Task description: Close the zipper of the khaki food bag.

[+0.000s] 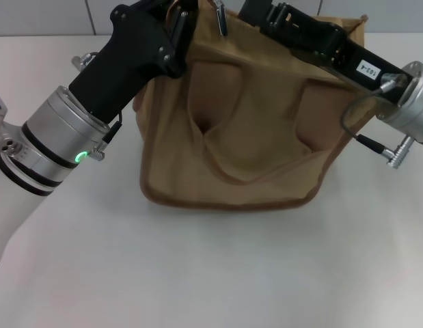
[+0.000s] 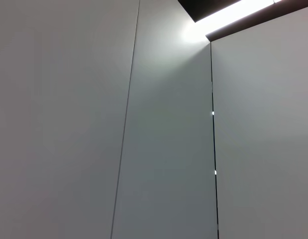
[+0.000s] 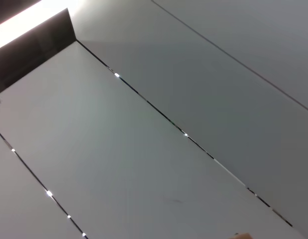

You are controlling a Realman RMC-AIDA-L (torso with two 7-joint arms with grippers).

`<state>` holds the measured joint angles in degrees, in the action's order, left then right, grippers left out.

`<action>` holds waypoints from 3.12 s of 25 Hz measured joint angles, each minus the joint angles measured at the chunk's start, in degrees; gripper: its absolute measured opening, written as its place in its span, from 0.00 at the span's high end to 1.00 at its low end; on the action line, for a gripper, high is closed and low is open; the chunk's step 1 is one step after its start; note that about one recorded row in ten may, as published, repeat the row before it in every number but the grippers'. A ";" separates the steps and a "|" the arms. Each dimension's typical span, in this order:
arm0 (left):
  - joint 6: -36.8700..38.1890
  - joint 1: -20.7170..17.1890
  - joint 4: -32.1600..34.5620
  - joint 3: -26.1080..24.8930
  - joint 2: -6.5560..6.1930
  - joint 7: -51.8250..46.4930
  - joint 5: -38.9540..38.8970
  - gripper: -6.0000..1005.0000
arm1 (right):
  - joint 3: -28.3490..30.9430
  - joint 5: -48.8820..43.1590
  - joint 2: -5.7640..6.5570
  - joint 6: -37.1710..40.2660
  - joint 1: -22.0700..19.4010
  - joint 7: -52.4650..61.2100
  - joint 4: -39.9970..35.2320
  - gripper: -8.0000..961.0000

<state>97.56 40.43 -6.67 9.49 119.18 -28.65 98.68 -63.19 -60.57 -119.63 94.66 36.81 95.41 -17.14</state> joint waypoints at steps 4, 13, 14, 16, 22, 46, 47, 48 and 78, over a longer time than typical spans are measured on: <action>0.31 0.04 -0.07 0.01 0.00 0.00 0.15 0.89 | -0.10 -0.20 0.01 -1.34 0.27 0.31 -0.11 0.44; 0.44 0.21 -0.18 0.00 0.00 0.00 0.20 0.88 | -2.35 -0.37 0.04 -1.73 1.58 0.44 -0.21 0.44; 0.44 0.22 -0.19 0.00 0.00 0.00 0.20 0.88 | -2.45 -0.39 0.05 -2.57 1.65 0.45 -0.20 0.44; 0.44 0.23 -0.19 0.00 0.00 0.00 0.20 0.88 | -2.46 -0.39 0.03 -3.47 1.44 0.46 -0.31 0.44; 0.46 0.20 -0.19 0.00 0.00 0.00 0.19 0.88 | -2.67 -0.38 0.03 -3.51 1.61 0.48 -0.37 0.44; 0.40 -0.09 -0.28 0.00 0.00 0.00 0.17 0.88 | -4.56 -0.01 -0.17 -3.04 2.64 0.56 -0.37 0.51; 0.41 -0.10 -0.28 0.00 0.00 0.00 0.17 0.88 | -4.53 -0.01 -0.17 -3.16 2.64 0.56 -0.32 0.51; 0.41 -0.11 -0.28 0.00 0.00 0.00 0.18 0.88 | -4.52 0.00 -0.17 -3.19 2.62 0.56 -0.30 0.51; 0.12 -0.11 -0.28 0.00 0.00 -0.01 0.05 0.87 | -4.14 0.02 -0.24 -3.05 3.40 -2.17 0.07 0.63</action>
<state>97.68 40.33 -6.95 9.49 119.18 -28.65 98.73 -67.33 -60.55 -119.87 91.61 40.20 93.24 -17.07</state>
